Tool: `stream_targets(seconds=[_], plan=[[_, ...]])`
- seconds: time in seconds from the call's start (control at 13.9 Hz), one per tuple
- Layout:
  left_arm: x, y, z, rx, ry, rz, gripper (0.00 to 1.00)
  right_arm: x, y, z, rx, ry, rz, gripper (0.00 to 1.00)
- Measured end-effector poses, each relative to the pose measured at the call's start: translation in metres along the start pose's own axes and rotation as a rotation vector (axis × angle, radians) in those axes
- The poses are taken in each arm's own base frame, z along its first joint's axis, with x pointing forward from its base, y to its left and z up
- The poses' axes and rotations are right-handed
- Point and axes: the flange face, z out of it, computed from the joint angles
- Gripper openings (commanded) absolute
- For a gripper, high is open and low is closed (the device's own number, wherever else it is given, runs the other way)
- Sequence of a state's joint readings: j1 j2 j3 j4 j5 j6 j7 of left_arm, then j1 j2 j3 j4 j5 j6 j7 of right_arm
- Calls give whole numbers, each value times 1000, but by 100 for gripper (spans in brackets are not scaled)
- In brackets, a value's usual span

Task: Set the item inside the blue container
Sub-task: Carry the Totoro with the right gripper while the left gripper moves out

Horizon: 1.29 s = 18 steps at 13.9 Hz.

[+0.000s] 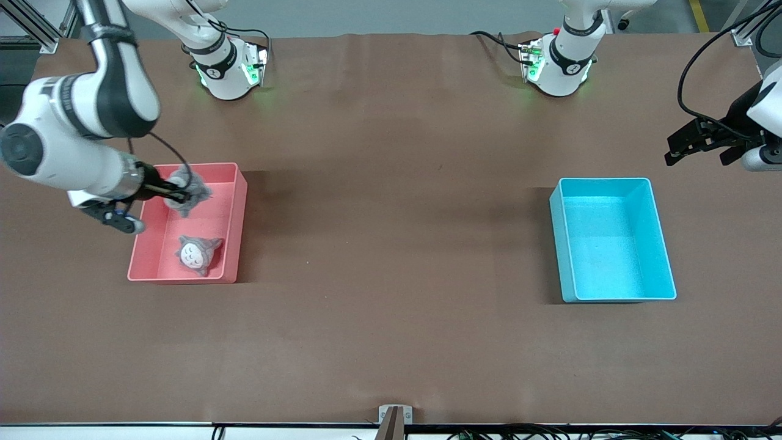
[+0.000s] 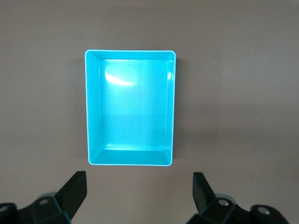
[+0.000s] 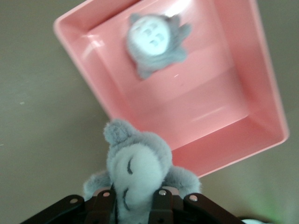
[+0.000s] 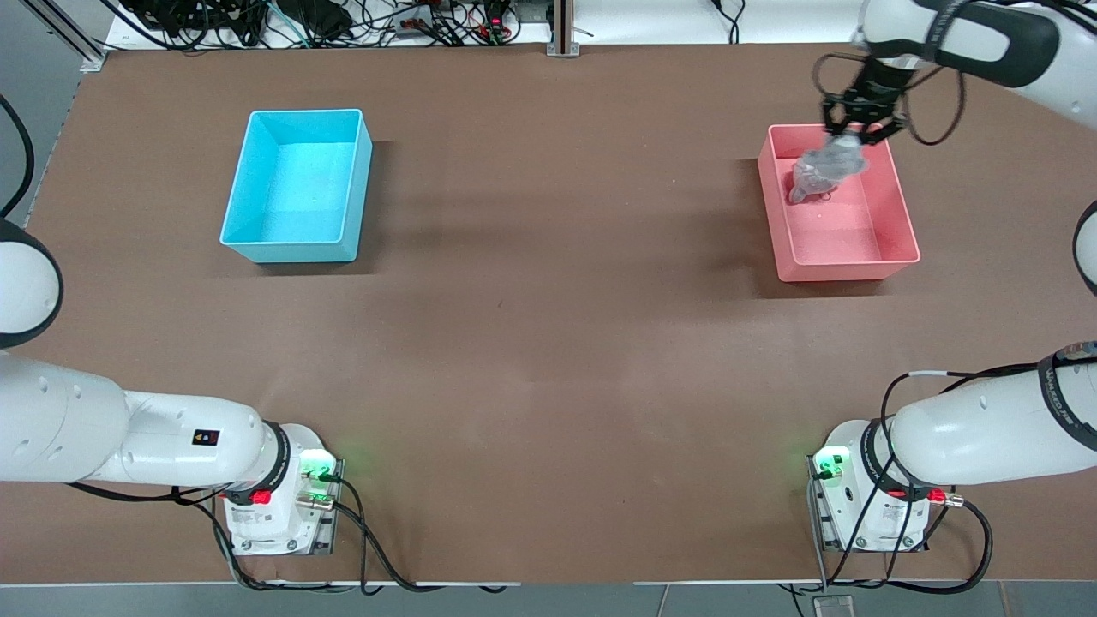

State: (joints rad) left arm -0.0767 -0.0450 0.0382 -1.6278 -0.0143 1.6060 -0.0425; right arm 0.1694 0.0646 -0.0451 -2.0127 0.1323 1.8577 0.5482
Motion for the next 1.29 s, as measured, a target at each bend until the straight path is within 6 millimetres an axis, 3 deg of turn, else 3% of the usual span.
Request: stream_targets(seconds=[0.43, 0.72, 1.01, 1.29], plan=[[0, -1, 0, 0, -1, -1, 100, -87, -123, 13, 81, 91, 147, 0], [1, -1, 4, 1, -8, -2, 100, -148, -207, 58, 118, 121, 280, 0], [3, -1, 9, 1, -18, -2, 100, -174, -294, 99, 124, 122, 412, 0], [5, -1, 13, 2, -24, -2, 100, -185, -345, 157, 86, 158, 473, 0]])
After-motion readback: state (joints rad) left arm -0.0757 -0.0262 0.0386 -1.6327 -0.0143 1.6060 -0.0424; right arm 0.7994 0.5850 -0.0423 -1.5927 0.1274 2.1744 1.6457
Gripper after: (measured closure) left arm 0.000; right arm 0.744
